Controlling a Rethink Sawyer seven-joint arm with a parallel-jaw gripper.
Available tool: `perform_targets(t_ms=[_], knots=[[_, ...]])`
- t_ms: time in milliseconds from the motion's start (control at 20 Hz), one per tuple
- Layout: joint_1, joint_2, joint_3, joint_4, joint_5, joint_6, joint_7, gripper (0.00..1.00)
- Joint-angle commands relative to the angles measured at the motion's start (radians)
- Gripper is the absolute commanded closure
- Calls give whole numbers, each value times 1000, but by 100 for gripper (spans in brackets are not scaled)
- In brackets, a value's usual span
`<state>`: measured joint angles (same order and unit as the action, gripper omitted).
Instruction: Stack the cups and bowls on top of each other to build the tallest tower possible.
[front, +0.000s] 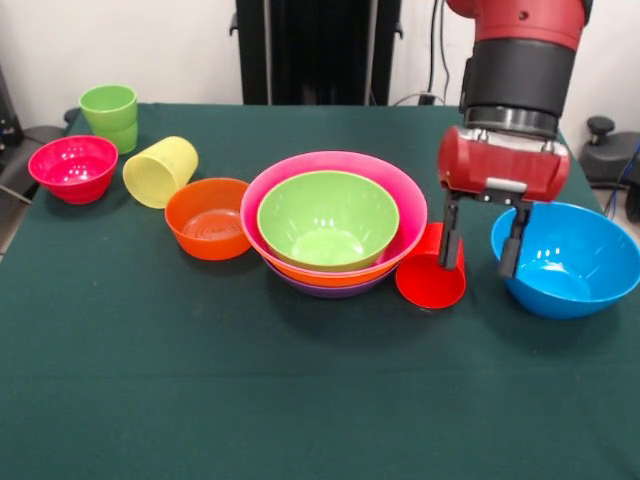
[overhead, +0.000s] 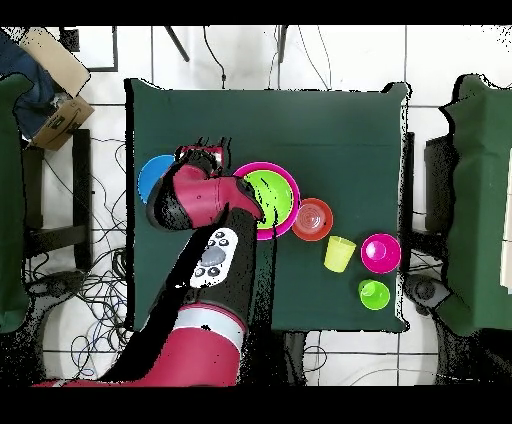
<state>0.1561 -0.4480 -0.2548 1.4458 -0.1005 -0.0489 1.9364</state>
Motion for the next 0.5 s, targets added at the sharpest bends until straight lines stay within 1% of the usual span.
perform_targets(t_ms=[50,100,150,250,350,450,500], knots=[[-2,-8,12,36,-87,-77,72,0],[-10,-8,12,45,-86,-96,81,0],[-19,-13,20,50,-88,-94,81,0],[-63,-38,72,57,-113,-35,49,0],[-94,-56,107,65,-119,9,33,0],[-96,-58,105,63,-135,3,25,0],[-83,-64,88,80,-169,-14,8,0]])
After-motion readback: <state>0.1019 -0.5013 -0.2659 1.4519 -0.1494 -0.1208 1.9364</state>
